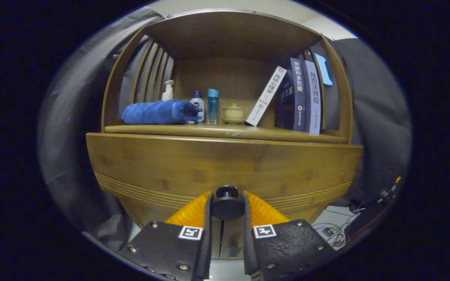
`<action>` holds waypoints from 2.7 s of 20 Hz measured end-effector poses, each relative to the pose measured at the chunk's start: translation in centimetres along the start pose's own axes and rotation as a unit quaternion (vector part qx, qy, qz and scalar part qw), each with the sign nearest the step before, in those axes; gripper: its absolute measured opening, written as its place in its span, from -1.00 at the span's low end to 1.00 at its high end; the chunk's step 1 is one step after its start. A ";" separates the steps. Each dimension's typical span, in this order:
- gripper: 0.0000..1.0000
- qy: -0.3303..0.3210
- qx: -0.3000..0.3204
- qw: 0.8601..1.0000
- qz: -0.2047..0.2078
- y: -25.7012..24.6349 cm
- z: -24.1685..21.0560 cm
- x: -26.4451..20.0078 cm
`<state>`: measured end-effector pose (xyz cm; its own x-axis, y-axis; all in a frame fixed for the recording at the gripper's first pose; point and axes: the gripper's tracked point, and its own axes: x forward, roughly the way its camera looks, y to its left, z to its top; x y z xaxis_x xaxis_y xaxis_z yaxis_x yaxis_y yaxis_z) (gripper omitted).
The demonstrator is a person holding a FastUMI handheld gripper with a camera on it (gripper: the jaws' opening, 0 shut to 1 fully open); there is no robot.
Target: Pull open the drawer, take out the items inside it, and place them on the countertop above the cabinet.
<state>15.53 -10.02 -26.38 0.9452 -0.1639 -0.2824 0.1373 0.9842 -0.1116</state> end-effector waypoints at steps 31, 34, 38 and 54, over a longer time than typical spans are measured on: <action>0.28 0.012 0.022 1.000 -0.008 -0.6 -2.8 -13.9; 0.29 0.008 0.038 0.999 -0.016 -1.1 -1.6 -13.5; 0.75 -0.011 0.039 0.999 -0.034 -2.4 2.3 -13.9; 0.98 0.314 0.073 0.946 -0.012 -1.6 5.2 -1.3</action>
<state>15.66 -11.00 -20.85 0.5844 -0.1487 -0.7978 0.2400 0.9708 -0.0051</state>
